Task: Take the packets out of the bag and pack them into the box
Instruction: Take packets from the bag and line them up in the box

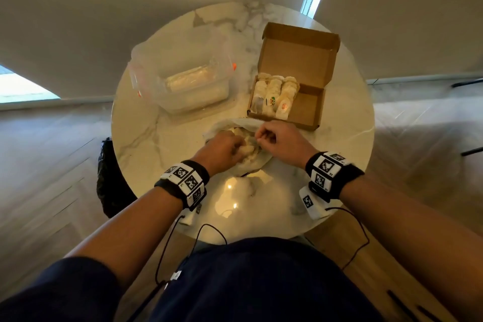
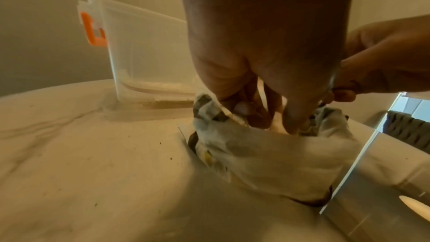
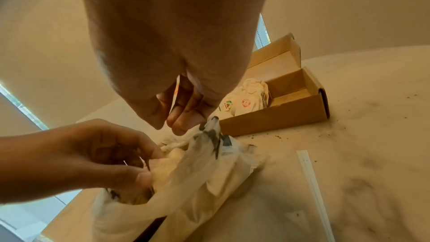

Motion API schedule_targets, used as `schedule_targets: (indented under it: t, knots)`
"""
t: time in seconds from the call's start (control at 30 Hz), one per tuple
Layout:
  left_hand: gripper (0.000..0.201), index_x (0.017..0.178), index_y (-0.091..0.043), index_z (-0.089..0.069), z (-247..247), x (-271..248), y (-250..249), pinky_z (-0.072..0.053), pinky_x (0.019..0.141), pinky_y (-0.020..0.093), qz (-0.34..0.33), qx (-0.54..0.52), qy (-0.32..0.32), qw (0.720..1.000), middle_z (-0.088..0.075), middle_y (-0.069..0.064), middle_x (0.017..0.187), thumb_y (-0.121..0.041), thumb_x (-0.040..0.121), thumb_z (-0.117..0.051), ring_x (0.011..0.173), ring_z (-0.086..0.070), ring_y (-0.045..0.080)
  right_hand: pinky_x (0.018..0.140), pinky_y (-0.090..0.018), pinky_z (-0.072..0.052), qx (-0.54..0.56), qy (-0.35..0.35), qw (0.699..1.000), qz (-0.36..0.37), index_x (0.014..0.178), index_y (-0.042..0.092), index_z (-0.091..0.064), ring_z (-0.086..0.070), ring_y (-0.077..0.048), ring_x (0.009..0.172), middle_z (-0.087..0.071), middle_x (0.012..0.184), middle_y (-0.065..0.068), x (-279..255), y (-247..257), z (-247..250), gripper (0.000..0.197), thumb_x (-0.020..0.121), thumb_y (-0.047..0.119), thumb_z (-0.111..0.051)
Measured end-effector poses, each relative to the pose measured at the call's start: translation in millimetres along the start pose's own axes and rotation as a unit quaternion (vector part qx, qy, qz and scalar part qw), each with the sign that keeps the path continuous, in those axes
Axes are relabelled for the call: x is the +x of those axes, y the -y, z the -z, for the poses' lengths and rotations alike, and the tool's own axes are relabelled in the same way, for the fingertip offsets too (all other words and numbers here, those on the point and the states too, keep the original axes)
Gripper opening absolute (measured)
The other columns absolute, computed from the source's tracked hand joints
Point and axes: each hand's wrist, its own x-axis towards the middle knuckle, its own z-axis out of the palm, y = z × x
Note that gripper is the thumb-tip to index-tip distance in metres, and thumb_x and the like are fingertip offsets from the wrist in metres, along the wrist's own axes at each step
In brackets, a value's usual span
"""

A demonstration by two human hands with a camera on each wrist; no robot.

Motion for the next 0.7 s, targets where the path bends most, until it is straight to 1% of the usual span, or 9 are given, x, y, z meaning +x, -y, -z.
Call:
schedule_targets:
  t: [0.07,0.13,0.27,0.37,0.43,0.47,0.5,0.6,0.7]
  knots:
    - [0.020,0.105,-0.014,-0.072,-1.1,-1.3,0.0,-0.045,0.082,0.032,0.001,0.013,0.017,1.000,-0.064,0.006,0.099,-0.026,0.095,-0.061,0.092,-0.058,0.021,0.069,-0.015,-0.049,0.006,0.013,1.000,-0.016,0.097,0.012,-0.071,-0.062,-0.010,0.079,-0.065,0.091,0.004,-2.4,1.1,-2.1,0.011,0.088,0.007,-0.067]
    - [0.019,0.109,-0.013,-0.071,1.6,-2.0,0.6,-0.044,0.084,0.033,-0.001,0.006,0.009,1.000,-0.065,0.007,0.102,-0.021,0.096,-0.059,0.096,-0.059,0.023,0.070,-0.018,-0.049,-0.015,0.026,0.999,-0.027,0.103,0.010,-0.070,-0.061,-0.013,0.081,-0.064,0.094,0.002,-3.4,0.3,-3.2,0.020,0.084,0.006,-0.070]
    - [0.016,0.108,-0.012,-0.069,14.0,-7.3,0.3,-0.041,0.080,0.025,-0.057,-0.044,-0.048,0.996,-0.068,0.004,0.102,-0.015,0.095,-0.060,0.091,-0.058,0.016,0.077,-0.024,-0.041,-0.091,0.050,0.995,-0.011,0.111,0.012,-0.069,-0.051,-0.010,0.087,-0.058,0.098,0.004,-1.8,-0.7,-8.2,0.034,0.078,0.017,-0.078]
    - [0.015,0.108,-0.016,-0.069,24.3,-10.4,2.8,-0.042,0.078,0.022,-0.081,-0.070,-0.073,0.992,-0.068,-0.002,0.101,-0.017,0.095,-0.062,0.086,-0.054,0.007,0.075,-0.022,-0.041,-0.095,0.056,0.994,0.019,0.103,0.019,-0.070,-0.048,-0.002,0.082,-0.059,0.094,0.012,1.2,4.6,-12.2,0.025,0.082,0.029,-0.078]
    - [0.015,0.109,-0.018,-0.069,28.5,-10.9,5.1,-0.046,0.077,0.021,-0.082,-0.075,-0.077,0.991,-0.068,-0.004,0.101,-0.019,0.095,-0.063,0.085,-0.057,0.007,0.073,-0.008,-0.035,-0.076,0.045,0.995,0.049,0.106,0.019,-0.071,-0.046,0.005,0.081,-0.059,0.098,0.019,3.4,8.9,-15.1,0.021,0.086,0.025,-0.075]
    - [0.015,0.109,-0.018,-0.069,30.3,-11.1,5.7,-0.047,0.077,0.021,-0.083,-0.078,-0.080,0.990,-0.068,-0.005,0.100,-0.020,0.095,-0.063,0.085,-0.059,0.008,0.073,-0.004,-0.033,-0.071,0.039,0.995,0.056,0.108,0.017,-0.072,-0.046,0.007,0.084,-0.061,0.100,0.018,4.9,10.1,-16.7,0.020,0.088,0.021,-0.073]
    - [0.015,0.109,-0.017,-0.069,31.7,-11.1,6.9,-0.047,0.077,0.021,-0.082,-0.078,-0.083,0.990,-0.067,-0.006,0.099,-0.019,0.095,-0.063,0.085,-0.059,0.008,0.072,-0.004,-0.033,-0.067,0.036,0.996,0.051,0.107,0.015,-0.072,-0.047,0.006,0.084,-0.063,0.099,0.015,6.5,10.5,-18.2,0.018,0.089,0.017,-0.070]
    - [0.015,0.109,-0.017,-0.067,33.9,-12.3,12.3,-0.048,0.077,0.026,-0.048,-0.053,-0.069,0.995,-0.061,-0.009,0.096,-0.020,0.094,-0.064,0.083,-0.058,0.012,0.064,-0.016,-0.033,-0.068,0.030,0.997,0.012,0.095,0.015,-0.070,-0.047,-0.001,0.066,-0.059,0.080,0.013,10.0,12.0,-19.2,0.005,0.092,0.017,-0.066]
    - [0.020,0.111,-0.021,-0.065,33.4,-15.1,19.4,-0.050,0.078,0.031,-0.019,-0.043,-0.045,0.998,-0.059,-0.008,0.098,-0.025,0.092,-0.064,0.084,-0.058,0.014,0.057,-0.014,-0.031,-0.076,0.030,0.997,0.001,0.087,0.020,-0.064,-0.047,-0.003,0.064,-0.053,0.072,0.013,12.9,15.2,-15.7,0.007,0.094,0.022,-0.065]
